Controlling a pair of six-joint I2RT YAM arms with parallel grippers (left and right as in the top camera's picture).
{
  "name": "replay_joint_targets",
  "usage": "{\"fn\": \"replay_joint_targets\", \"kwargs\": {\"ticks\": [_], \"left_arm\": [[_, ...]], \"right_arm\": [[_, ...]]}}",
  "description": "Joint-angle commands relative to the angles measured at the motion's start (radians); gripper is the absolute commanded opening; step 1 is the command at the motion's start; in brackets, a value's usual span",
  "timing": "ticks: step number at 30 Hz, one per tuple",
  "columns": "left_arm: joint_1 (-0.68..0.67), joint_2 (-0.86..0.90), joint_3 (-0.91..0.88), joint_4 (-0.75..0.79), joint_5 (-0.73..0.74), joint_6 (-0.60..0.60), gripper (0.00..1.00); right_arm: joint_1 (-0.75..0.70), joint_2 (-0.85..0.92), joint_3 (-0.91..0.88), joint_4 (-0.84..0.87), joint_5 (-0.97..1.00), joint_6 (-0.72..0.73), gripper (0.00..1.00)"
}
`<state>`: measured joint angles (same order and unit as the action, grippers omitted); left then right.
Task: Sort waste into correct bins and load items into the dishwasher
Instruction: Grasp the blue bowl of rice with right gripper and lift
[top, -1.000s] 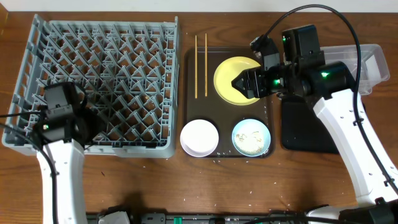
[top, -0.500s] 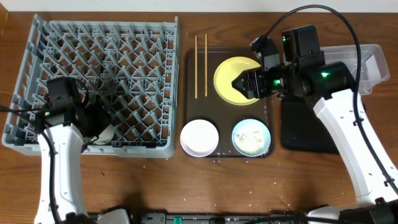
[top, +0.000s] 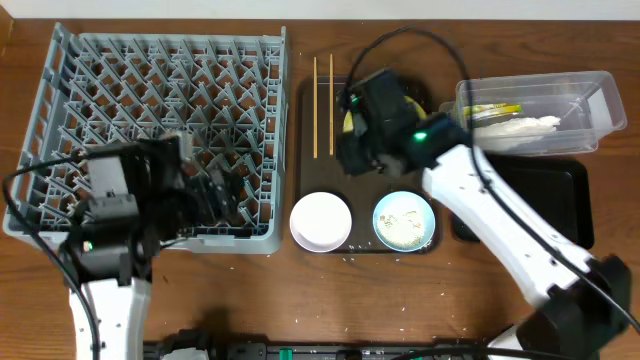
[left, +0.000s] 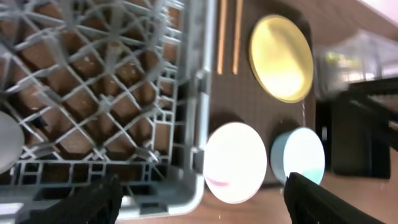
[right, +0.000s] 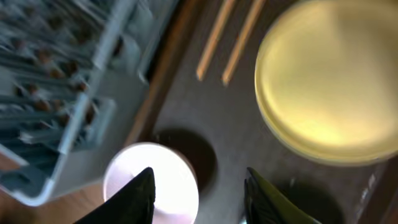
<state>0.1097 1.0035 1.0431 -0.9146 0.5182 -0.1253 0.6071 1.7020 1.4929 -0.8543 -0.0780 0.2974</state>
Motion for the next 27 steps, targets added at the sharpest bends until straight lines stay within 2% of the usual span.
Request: {"fn": "replay_joint_targets", "kwargs": {"ticks": [1, 6, 9, 11, 15, 20, 21, 22, 27], "left_arm": [[-0.059, -0.035, 0.029, -0.018, 0.01, 0.066, 0.84], [-0.18, -0.029, 0.029, -0.014, 0.0, 0.092, 0.83], [-0.214, -0.014, 0.029, -0.007, -0.062, 0.092, 0.83], [-0.216, -0.006, 0.029, -0.007, -0.066, 0.092, 0.83], [-0.216, 0.001, 0.028, -0.015, -0.066, 0.092, 0.83], [-0.216, 0.001, 0.028, -0.018, -0.066, 0.092, 0.83], [-0.216, 0.001, 0.028, -0.018, -0.066, 0.092, 0.83], [-0.216, 0.001, 0.028, -0.019, -0.066, 0.092, 0.83], [-0.216, 0.001, 0.028, -0.019, -0.066, 0.092, 0.83]], "right_arm": [[0.003, 0.04, -0.005, -0.055, 0.074, 0.112, 0.38], [-0.007, 0.097, -0.008, -0.261, 0.069, 0.231, 0.33], [0.014, 0.127, -0.027, -0.305, 0.074, 0.334, 0.31], [0.021, 0.154, -0.063, -0.271, 0.073, 0.425, 0.32], [0.017, 0.212, -0.166, -0.165, 0.031, 0.51, 0.32], [-0.005, 0.259, -0.18, -0.144, 0.006, 0.518, 0.32], [-0.006, 0.263, -0.18, -0.138, 0.008, 0.518, 0.23], [-0.006, 0.267, -0.18, -0.134, 0.016, 0.517, 0.01], [-0.016, 0.264, -0.179, -0.156, 0.055, 0.507, 0.01]]}}
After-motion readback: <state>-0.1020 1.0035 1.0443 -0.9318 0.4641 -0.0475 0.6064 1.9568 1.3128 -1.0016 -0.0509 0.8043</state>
